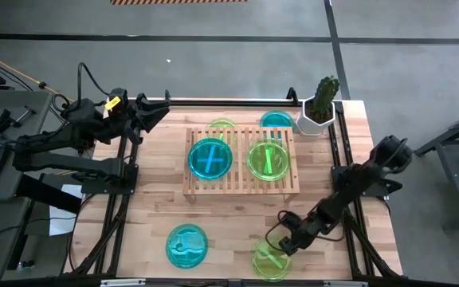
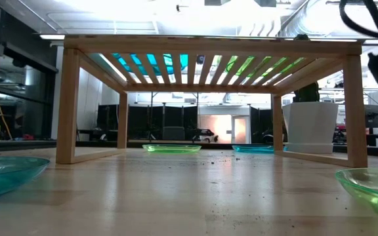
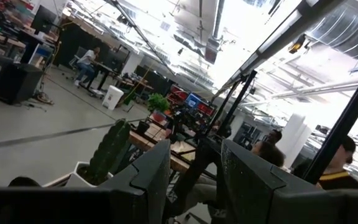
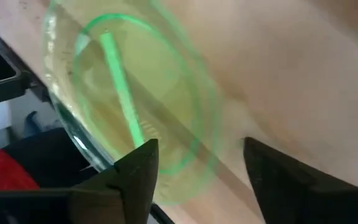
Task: Place and stack plates onto a shelf
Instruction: Stack the green plate on top of the other green plate on the shelf
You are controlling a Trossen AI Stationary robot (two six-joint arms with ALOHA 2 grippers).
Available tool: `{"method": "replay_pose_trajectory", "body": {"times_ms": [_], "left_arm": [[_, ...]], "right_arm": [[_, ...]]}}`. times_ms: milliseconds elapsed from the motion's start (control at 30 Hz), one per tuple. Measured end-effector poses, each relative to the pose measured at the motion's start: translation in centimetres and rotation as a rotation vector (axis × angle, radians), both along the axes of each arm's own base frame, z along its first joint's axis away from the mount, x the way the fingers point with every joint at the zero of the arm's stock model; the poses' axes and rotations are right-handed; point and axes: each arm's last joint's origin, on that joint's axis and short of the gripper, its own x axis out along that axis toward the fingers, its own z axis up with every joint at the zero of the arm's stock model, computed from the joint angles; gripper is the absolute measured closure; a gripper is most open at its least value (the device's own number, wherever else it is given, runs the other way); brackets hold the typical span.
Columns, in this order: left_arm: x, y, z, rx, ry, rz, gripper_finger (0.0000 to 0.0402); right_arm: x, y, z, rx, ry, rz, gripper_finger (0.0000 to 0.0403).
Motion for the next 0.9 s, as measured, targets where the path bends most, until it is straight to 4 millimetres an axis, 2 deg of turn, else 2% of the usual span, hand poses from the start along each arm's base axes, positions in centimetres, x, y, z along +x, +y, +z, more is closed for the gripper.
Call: {"method": "replay_pose_trajectory", "body": {"times_ms": [133, 233, 333, 467, 500, 600, 700, 900], "left_arm": [[0.0, 0.0, 0.0, -0.008, -0.002, -0.002, 0.0268], [0.0, 0.0, 0.0, -0.013, -0.003, -0.004, 0.0268], [0.0, 0.0, 0.0, -0.014, -0.003, -0.004, 0.0268], [0.0, 0.0, 0.0, -0.014, -0.003, -0.004, 0.0268], [0.0, 0.0, 0.0, -0.014, -0.003, -0.004, 0.0268], [0.0, 0.0, 0.0, -0.014, -0.006, -0.004, 0.0268], [-0.1, 0.0, 0.2, -0.012, -0.022, -0.004, 0.0268], [-0.5, -0.1, 0.3, 0.004, -0.032, 0.001, 0.0268]], "right_arm": [[0.9, 0.8, -1.1, 0.043, -0.046, 0.0, 0.0184], [1.1, 1.0, -1.5, 0.037, -0.052, -0.007, 0.0202], [1.0, 0.9, -1.8, 0.016, -0.044, -0.012, 0.0251], [0.9, 0.7, -2.1, -0.009, -0.021, -0.011, 0.037], [0.9, 0.7, -2.1, -0.012, -0.021, -0.013, 0.0386], [0.9, 0.7, -1.9, -0.004, -0.035, -0.009, 0.0394], [0.8, 0.6, -1.0, 0.005, -0.073, 0.011, 0.04], [0.3, -0.2, 3.8, 0.076, -0.239, 0.065, 0.0403]]}}
